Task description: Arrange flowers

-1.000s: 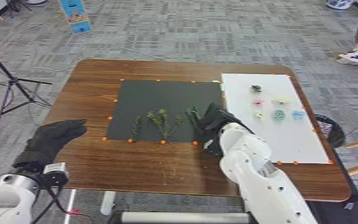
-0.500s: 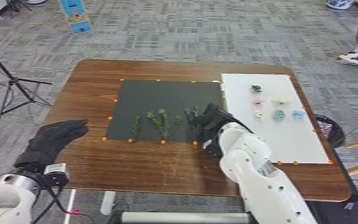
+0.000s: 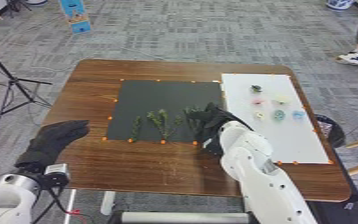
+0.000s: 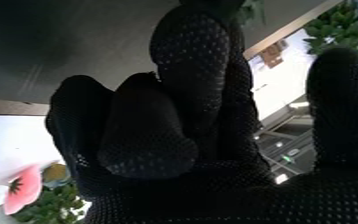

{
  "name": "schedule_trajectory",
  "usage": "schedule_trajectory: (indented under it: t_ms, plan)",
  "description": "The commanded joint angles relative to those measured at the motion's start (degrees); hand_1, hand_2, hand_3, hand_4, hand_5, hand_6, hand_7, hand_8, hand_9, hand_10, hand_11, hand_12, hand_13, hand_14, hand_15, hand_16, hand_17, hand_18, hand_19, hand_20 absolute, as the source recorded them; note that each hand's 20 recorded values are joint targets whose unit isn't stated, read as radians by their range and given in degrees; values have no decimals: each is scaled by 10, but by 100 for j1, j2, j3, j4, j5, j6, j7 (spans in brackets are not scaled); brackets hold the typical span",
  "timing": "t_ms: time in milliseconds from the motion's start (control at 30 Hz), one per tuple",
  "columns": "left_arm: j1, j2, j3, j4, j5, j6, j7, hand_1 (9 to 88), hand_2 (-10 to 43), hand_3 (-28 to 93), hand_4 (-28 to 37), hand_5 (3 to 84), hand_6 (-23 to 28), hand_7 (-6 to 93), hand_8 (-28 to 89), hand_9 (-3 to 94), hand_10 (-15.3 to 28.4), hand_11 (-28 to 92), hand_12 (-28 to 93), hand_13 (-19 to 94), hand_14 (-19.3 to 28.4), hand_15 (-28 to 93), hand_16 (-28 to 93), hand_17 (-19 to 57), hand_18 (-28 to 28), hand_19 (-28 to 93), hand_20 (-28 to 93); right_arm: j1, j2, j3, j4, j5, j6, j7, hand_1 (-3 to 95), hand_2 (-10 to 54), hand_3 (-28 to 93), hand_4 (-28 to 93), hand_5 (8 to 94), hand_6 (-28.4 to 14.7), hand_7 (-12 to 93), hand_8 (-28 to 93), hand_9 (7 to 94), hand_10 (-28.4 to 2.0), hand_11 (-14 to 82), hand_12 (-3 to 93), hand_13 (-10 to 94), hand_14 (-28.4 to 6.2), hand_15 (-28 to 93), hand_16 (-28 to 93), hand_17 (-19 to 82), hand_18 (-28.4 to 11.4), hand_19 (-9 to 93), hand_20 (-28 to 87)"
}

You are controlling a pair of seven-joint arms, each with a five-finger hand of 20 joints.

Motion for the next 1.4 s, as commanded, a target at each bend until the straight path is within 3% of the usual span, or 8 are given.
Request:
schedule_trajectory:
  t_ms: [33, 467, 633, 767, 867, 967, 1167, 1400]
  plan:
    - [46, -67, -73, -55, 21, -71, -60, 281, 27, 695, -200, 532, 32, 170, -62, 512, 134, 217, 166, 394, 156, 130, 19, 73, 89, 35, 167, 3, 159, -142, -130, -635, -411, -294, 163, 62, 557, -68, 818, -42, 129, -67, 937, -119, 442, 262, 906, -79, 678, 430, 653, -219, 932, 709]
    - [-13, -9, -44, -15, 18, -157, -145, 281, 28, 693, -201, 532, 33, 169, -61, 512, 134, 217, 166, 395, 157, 132, 18, 72, 90, 37, 166, -124, 542, -280, -248, -1551, -853, -646, 163, 53, 553, -65, 781, -33, 120, -76, 937, -116, 441, 267, 899, -84, 686, 427, 645, -224, 932, 709]
    - [114, -30, -100, -70, 69, -21, 69, 281, 28, 693, -200, 533, 33, 169, -61, 512, 134, 217, 166, 395, 157, 131, 18, 72, 90, 37, 166, -119, 795, -32, -395, -1479, -707, -721, 164, 53, 551, -66, 777, -32, 121, -76, 937, -115, 436, 269, 898, -84, 686, 426, 645, -223, 932, 707]
    - [201, -42, -20, -84, 55, 433, 422, 282, 27, 695, -201, 536, 34, 171, -62, 514, 135, 219, 166, 396, 156, 132, 18, 73, 90, 37, 166, -153, 1025, 230, -577, -1437, -248, -935, 171, 53, 545, -65, 752, -37, 116, -68, 921, -124, 381, 284, 863, -94, 664, 425, 594, -227, 932, 660]
    - [159, -35, 25, -72, 32, 670, 598, 283, 26, 698, -201, 542, 35, 173, -61, 519, 136, 223, 167, 400, 155, 133, 18, 76, 90, 37, 166, -304, 1200, 510, -764, -1241, 227, -1143, 191, 52, 541, -63, 720, -40, 114, -61, 864, -154, 309, 281, 808, -121, 598, 409, 501, -242, 918, 524]
    - [19, 14, 95, -42, 33, 762, 675, 284, 25, 701, -203, 548, 35, 178, -62, 523, 136, 228, 167, 405, 155, 137, 18, 78, 89, 36, 167, -557, 1403, 822, -945, -1153, 609, -1290, 205, 35, 567, -59, 691, -44, 116, -58, 804, -173, 259, 270, 718, -165, 539, 388, 400, -258, 818, 493]
    - [-123, 9, 242, 27, 168, 696, 697, 285, 25, 703, -206, 549, 34, 182, -64, 529, 137, 235, 167, 409, 154, 142, 16, 80, 89, 35, 169, -1342, 1844, 1419, -1099, -1263, 1750, -1534, 235, -26, 637, -82, 632, -48, 119, -63, 694, -186, 144, 224, 599, -192, 341, 310, 276, -241, 574, 451]
    - [-44, -2, 210, 22, 126, 631, 608, 286, 23, 706, -206, 551, 34, 185, -65, 530, 137, 236, 167, 413, 156, 148, 14, 81, 89, 34, 171, -2109, 2053, 2231, -1065, -1264, 2174, -1515, 276, -79, 664, -95, 596, -49, 124, -64, 680, -175, 149, 221, 632, -171, 329, 308, 291, -236, 597, 462]
